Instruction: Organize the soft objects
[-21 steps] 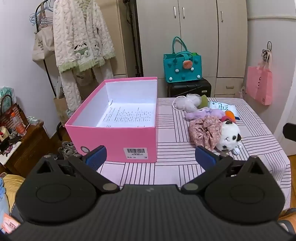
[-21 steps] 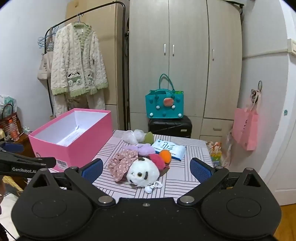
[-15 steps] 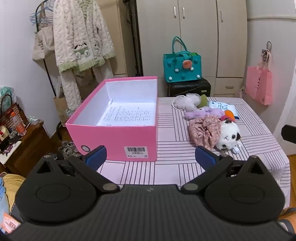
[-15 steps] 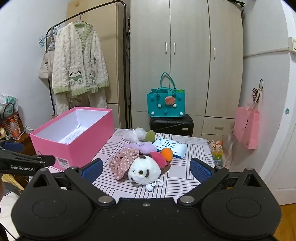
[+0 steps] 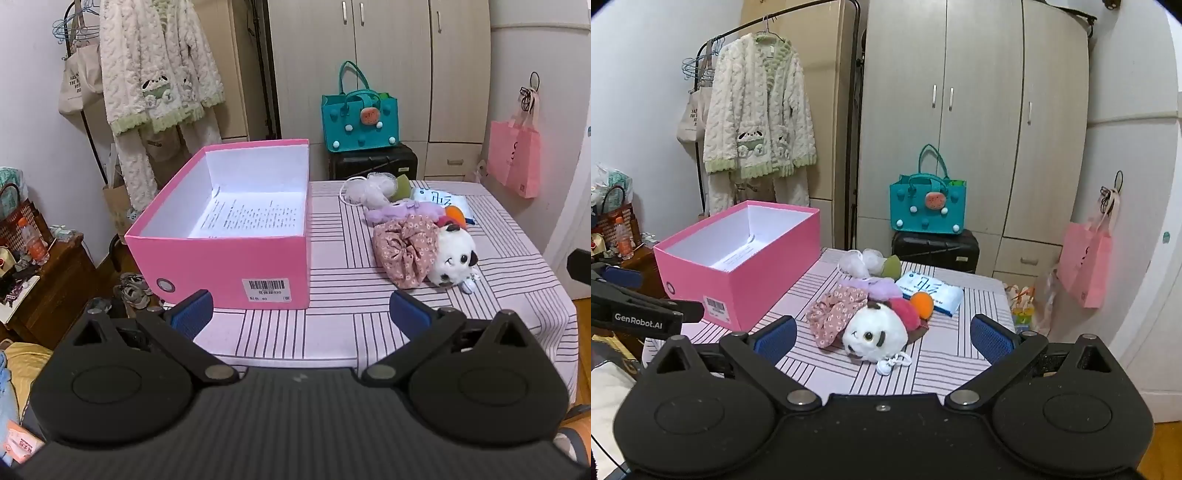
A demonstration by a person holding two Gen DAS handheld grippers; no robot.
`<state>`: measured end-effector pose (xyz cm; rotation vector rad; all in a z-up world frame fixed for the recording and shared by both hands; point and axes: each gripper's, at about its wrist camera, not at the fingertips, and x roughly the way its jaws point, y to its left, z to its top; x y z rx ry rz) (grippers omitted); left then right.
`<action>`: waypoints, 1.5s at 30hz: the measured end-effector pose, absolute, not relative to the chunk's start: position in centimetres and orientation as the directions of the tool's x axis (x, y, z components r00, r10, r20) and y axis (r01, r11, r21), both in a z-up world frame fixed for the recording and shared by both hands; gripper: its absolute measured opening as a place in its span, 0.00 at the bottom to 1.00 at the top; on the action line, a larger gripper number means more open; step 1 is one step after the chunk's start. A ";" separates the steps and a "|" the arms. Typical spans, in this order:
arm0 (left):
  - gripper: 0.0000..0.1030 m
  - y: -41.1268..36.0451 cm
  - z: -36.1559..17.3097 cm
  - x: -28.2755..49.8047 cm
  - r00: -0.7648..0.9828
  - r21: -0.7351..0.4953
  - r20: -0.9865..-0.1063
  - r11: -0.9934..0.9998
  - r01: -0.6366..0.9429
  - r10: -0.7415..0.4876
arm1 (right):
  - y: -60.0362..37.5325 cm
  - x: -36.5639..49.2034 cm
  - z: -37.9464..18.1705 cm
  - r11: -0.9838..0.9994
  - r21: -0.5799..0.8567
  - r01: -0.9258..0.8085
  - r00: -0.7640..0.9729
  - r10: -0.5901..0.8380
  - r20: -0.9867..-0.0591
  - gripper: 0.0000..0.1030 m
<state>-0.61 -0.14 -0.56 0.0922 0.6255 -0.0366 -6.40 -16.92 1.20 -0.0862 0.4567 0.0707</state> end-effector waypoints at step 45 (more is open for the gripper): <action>1.00 0.0 -3.2 -2.7 0.881 0.030 -0.472 0.998 0.048 -0.028 | -18.3 -8.5 -1.5 0.988 0.005 -0.155 0.918 0.146 -0.369 0.99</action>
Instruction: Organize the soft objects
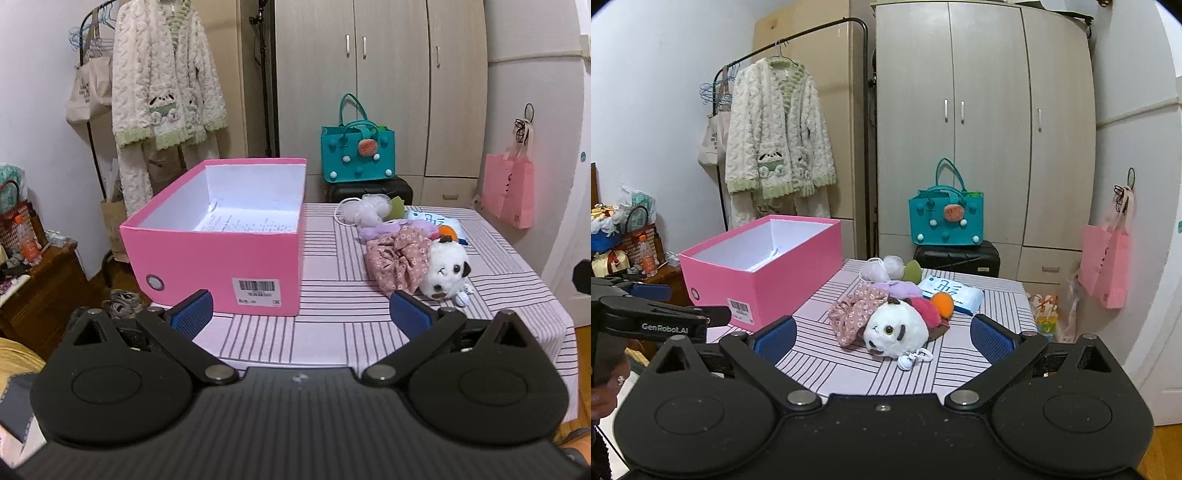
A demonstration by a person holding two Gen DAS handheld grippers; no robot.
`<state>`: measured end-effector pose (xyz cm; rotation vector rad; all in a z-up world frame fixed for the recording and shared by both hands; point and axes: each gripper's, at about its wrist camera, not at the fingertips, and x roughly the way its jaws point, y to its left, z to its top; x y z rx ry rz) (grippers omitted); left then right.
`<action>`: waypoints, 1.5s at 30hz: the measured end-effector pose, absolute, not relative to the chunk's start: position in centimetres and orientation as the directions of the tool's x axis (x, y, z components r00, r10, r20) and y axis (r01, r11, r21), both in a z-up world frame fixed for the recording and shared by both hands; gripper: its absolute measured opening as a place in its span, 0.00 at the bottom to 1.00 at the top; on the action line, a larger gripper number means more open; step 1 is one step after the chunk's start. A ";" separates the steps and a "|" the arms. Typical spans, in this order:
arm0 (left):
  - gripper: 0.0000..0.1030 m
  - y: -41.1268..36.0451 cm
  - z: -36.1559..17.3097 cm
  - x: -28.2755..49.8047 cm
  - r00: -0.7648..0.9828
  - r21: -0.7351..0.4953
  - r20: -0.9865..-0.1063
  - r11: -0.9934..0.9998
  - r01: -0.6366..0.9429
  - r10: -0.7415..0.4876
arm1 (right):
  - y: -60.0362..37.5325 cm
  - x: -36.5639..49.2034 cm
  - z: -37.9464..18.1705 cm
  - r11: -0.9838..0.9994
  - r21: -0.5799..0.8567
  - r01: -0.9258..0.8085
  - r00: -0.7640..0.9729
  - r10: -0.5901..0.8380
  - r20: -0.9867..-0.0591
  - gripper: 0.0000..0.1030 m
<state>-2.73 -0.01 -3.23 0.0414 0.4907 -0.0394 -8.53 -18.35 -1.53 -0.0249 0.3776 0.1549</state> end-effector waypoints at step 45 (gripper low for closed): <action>1.00 -2.1 -3.7 -1.6 0.898 0.079 -0.440 0.996 0.049 -0.009 | -20.4 -6.7 -4.4 0.981 -0.034 -0.193 0.934 0.173 -0.312 0.99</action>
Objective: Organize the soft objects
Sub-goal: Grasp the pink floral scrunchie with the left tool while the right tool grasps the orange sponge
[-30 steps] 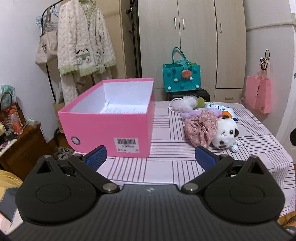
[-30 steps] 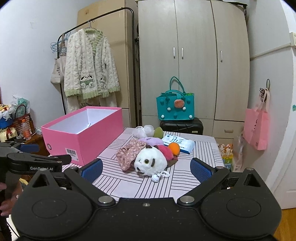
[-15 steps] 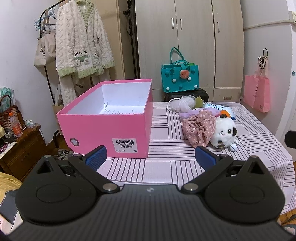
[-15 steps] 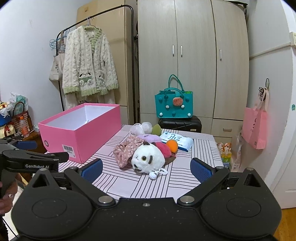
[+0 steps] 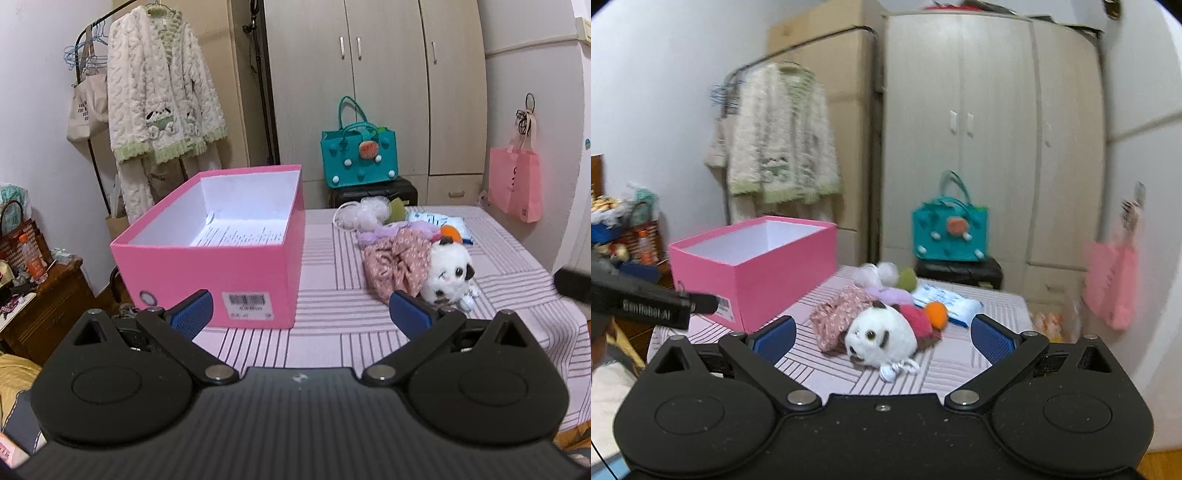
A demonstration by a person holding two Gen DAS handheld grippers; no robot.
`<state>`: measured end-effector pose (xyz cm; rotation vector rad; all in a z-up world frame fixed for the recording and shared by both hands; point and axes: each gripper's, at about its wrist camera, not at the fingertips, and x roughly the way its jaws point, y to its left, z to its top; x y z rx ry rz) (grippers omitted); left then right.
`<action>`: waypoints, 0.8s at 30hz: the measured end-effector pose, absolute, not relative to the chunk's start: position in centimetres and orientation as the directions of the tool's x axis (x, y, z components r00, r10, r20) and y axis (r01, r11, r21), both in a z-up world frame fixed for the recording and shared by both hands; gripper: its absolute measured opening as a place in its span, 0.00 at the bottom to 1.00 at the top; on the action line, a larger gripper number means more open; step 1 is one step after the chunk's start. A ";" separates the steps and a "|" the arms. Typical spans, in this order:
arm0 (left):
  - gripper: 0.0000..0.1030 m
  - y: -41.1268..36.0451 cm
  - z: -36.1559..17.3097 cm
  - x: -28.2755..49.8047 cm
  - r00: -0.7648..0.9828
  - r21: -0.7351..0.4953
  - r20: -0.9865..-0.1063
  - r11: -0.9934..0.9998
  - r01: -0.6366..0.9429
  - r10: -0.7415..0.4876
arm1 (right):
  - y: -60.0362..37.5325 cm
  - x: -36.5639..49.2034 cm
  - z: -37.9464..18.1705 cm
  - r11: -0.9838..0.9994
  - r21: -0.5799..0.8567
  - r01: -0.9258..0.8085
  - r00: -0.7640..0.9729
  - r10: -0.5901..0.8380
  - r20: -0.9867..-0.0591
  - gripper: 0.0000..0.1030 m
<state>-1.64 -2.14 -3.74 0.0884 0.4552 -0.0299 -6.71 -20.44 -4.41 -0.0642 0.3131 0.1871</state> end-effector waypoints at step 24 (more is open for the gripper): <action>0.81 -9.0 -2.4 10.1 0.810 -0.009 -0.548 0.969 0.247 -0.212 | -27.9 5.9 -6.0 0.958 0.088 -0.273 0.839 0.282 -0.466 0.99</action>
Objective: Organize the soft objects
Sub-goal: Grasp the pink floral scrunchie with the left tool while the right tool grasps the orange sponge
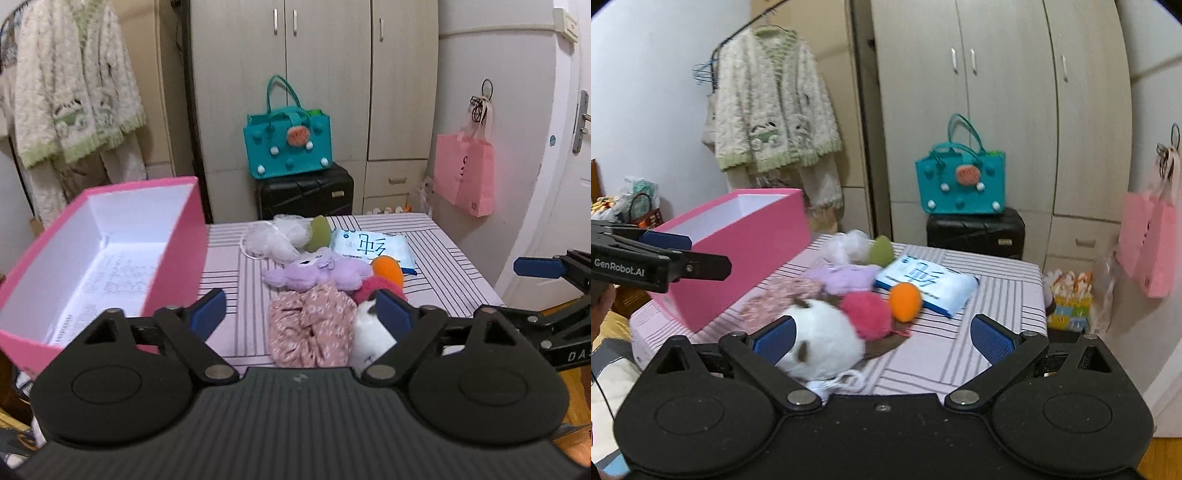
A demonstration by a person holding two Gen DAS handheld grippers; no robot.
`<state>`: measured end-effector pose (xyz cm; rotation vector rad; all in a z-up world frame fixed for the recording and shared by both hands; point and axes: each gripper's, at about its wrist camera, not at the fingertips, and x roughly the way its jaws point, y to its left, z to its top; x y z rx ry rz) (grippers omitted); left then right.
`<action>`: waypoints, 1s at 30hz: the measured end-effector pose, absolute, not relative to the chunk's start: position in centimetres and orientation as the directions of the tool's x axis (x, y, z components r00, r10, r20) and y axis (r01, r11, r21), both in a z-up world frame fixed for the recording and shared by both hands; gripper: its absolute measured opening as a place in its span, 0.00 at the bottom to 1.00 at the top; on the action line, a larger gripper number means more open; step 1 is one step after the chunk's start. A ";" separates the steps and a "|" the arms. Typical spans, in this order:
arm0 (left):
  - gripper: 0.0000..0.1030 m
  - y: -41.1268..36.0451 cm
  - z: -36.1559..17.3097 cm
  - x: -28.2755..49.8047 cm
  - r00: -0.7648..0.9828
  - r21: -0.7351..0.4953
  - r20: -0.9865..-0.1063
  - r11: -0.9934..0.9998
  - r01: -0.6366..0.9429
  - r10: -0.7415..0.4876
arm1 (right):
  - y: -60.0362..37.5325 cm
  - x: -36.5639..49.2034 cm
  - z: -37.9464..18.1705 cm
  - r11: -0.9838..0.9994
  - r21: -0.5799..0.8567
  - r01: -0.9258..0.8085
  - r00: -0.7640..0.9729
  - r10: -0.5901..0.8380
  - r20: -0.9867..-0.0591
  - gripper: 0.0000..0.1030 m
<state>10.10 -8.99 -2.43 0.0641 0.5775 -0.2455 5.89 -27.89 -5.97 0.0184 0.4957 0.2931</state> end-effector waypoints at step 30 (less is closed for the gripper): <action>0.51 -7.8 -9.4 20.6 0.548 -0.290 -0.792 0.956 0.052 -0.270 | -28.6 19.9 -10.1 0.815 0.378 -0.439 0.549 0.576 -0.605 0.46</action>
